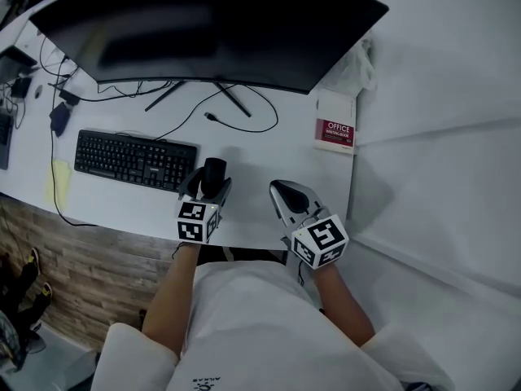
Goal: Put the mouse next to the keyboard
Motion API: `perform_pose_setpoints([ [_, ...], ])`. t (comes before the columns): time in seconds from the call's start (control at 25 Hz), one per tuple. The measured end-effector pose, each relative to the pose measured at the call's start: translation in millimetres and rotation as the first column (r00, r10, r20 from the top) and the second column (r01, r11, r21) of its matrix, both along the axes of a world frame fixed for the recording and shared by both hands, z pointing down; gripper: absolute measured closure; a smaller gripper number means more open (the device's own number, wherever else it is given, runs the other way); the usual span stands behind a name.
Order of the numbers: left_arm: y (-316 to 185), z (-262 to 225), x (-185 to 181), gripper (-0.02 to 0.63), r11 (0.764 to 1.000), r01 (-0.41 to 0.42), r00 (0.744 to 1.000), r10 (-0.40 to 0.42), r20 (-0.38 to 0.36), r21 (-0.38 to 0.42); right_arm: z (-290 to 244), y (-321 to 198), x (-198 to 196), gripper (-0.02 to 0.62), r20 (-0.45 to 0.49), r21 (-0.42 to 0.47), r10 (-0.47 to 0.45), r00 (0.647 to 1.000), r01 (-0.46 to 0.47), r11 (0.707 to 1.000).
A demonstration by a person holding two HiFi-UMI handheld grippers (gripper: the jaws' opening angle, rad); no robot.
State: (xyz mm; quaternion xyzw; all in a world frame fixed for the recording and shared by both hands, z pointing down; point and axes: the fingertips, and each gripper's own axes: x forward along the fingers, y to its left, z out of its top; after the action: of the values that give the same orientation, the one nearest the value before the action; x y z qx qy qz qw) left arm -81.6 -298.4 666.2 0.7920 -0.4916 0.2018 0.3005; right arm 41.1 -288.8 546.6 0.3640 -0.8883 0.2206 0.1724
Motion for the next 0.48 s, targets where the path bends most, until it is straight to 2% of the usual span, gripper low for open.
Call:
perform_pose_setpoints([
  [0.48, -3.8, 29.2, 0.7, 0.285, 0.998, -0.024, 0.999, 0.026, 0.037, -0.063, 14.6, -8.6, 8.7, 0.577, -0.021, -0.03, 0.004, 1.0, -0.004, 1.0],
])
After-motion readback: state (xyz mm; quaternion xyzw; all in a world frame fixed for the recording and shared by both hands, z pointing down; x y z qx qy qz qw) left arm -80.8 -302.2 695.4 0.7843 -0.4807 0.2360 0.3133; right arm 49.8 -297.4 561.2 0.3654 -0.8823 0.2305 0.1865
